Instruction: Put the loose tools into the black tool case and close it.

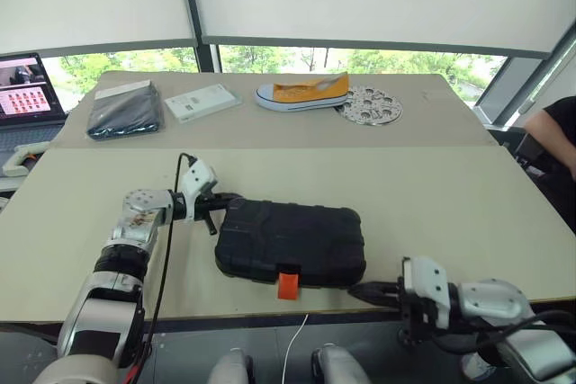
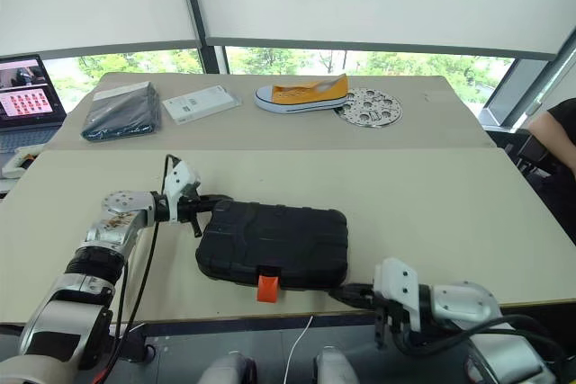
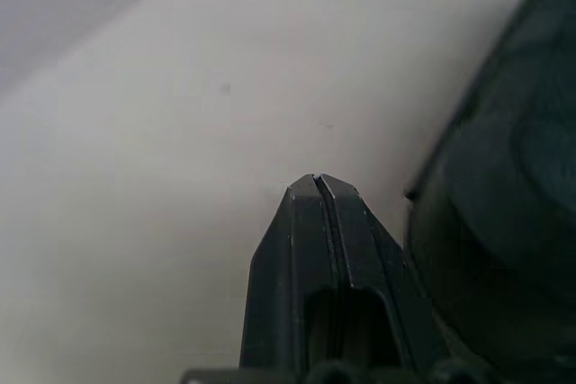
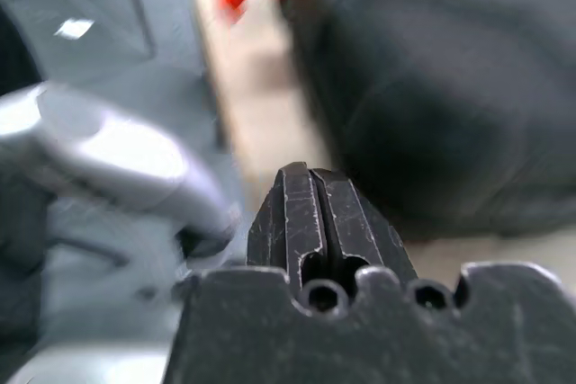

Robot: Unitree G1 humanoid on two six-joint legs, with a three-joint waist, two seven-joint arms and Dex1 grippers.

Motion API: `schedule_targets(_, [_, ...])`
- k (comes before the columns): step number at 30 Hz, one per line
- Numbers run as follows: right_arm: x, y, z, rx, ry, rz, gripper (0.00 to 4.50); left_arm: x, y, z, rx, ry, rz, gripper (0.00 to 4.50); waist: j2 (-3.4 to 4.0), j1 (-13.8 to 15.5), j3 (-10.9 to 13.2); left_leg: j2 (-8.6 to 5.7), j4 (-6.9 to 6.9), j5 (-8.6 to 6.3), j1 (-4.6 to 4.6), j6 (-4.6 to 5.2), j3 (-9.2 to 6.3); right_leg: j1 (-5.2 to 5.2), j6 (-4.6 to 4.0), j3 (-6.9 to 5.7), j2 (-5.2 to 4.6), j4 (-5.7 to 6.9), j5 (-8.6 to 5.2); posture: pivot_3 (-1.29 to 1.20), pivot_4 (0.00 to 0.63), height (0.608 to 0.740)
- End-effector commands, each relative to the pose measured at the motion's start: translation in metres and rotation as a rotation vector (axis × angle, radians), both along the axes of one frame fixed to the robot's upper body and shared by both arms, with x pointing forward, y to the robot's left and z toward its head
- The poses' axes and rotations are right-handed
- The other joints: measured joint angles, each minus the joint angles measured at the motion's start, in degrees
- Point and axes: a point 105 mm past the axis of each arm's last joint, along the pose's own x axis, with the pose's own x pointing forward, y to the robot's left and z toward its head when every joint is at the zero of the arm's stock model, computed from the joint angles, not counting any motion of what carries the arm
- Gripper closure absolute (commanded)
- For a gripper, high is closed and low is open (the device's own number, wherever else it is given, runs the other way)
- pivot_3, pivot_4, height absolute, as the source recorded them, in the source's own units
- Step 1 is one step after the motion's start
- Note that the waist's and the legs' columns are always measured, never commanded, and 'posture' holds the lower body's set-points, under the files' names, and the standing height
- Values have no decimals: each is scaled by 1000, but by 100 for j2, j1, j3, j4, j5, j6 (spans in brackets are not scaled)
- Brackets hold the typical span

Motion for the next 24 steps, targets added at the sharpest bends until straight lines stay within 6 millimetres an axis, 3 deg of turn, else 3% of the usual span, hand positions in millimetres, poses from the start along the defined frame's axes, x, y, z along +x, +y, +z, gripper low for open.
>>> schedule_targets(1, [14, 3, 9, 20, -14, -28, 4500, -3, 0, 7, -4, 12, -50, 4477, -7, 37, 4, 1, 0, 0, -1, 0, -2, 0, -1, -2, 0, 0, 0, 0, 150, 740])
schedule_targets(4, [28, 4, 8, 11, -46, -52, 4500, -7, 6, 4, -26, 24, -30, 4477, -10, 47, 5, -1, 7, 0, -3, 0, -2, 3, -3, -2, -4, 0, 5, 0, 150, 740])
schedule_targets(9, [83, -4, 18, 49, -163, -207, 4500, -18, 26, -1, -81, 35, 69, 4477, -14, -20, 4, 4, 12, 1, 6, 0, 3, 3, 0, 0, -4, 4, 9, 0, 150, 740])
schedule_targets(13, [107, -9, 20, 56, -202, -260, 4500, -29, 37, -1, -125, 43, 141, 4477, -13, 8, 4, 7, 12, 1, 7, 0, 3, 0, -16, -1, -3, 14, 17, 0, 150, 740])
schedule_targets(20, [118, -23, 13, 40, -209, -303, 4500, -66, 39, 10, -320, 129, 163, 4477, -13, 22, 4, 4, 5, 0, 1, 0, 3, 2, -35, 0, -9, 6, 25, 0, 150, 740])
schedule_targets(22, [114, -29, 14, 46, -209, -319, 4500, -89, 35, 26, -397, 256, 59, 4477, -14, 29, 5, 5, 5, 0, 2, 0, 2, 2, -35, 0, -9, 6, 25, 0, 150, 740])
schedule_targets(24, [108, -35, 13, 64, -200, -338, 4500, -103, 28, 35, -353, 313, -36, 4477, -13, 43, 6, 8, 5, 1, 2, 0, 1, 0, -34, -4, -7, 11, 19, 0, 150, 740])
